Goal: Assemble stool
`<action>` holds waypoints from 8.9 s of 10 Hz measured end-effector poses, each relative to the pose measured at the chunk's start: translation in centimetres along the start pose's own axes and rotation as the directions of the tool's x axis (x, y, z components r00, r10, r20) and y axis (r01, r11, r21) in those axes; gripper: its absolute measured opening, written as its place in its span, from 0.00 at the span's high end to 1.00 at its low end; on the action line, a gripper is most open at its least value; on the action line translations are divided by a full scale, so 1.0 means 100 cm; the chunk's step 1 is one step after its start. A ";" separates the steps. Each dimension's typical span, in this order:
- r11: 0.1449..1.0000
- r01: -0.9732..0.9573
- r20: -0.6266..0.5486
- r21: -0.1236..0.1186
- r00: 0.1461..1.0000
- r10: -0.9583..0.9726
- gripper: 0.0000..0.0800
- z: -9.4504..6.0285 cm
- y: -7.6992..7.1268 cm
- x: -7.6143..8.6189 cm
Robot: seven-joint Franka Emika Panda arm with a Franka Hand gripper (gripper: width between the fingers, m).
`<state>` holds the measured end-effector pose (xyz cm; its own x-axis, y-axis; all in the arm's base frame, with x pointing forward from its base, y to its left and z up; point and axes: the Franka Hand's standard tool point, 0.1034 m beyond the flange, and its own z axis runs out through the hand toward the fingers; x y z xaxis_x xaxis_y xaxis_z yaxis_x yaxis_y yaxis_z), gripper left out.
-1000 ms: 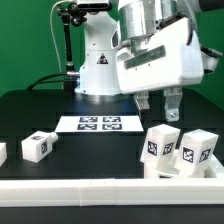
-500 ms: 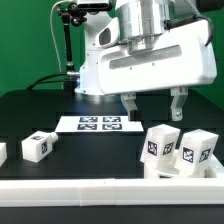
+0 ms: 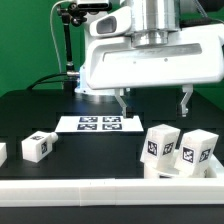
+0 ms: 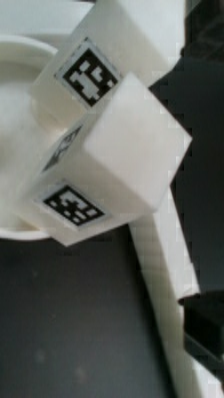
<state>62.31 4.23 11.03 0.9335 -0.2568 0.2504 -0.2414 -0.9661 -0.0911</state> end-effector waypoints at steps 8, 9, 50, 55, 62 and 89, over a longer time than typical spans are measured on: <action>0.881 0.472 0.028 0.000 0.881 -0.472 0.19 0.005 -0.019 -0.013; 0.881 0.473 0.027 -0.002 0.881 -0.473 0.19 0.005 -0.019 -0.012; 0.633 -0.741 0.058 -0.225 0.638 0.768 0.57 0.026 -0.006 -0.015; 0.356 -0.906 -0.011 -0.230 0.368 0.930 0.57 0.026 -0.006 -0.014; -0.196 -0.960 -0.110 -0.202 -0.176 0.978 0.57 0.026 -0.004 -0.016; 0.892 -0.415 0.100 -0.179 0.894 0.436 0.19 0.003 0.105 -0.014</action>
Offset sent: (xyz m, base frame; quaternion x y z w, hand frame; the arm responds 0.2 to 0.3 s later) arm -0.0123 0.0383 -0.0027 0.0351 -0.0056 -0.2437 0.9692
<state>58.60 -5.53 9.45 0.7560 -0.6486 0.0882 -0.6502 -0.7596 -0.0131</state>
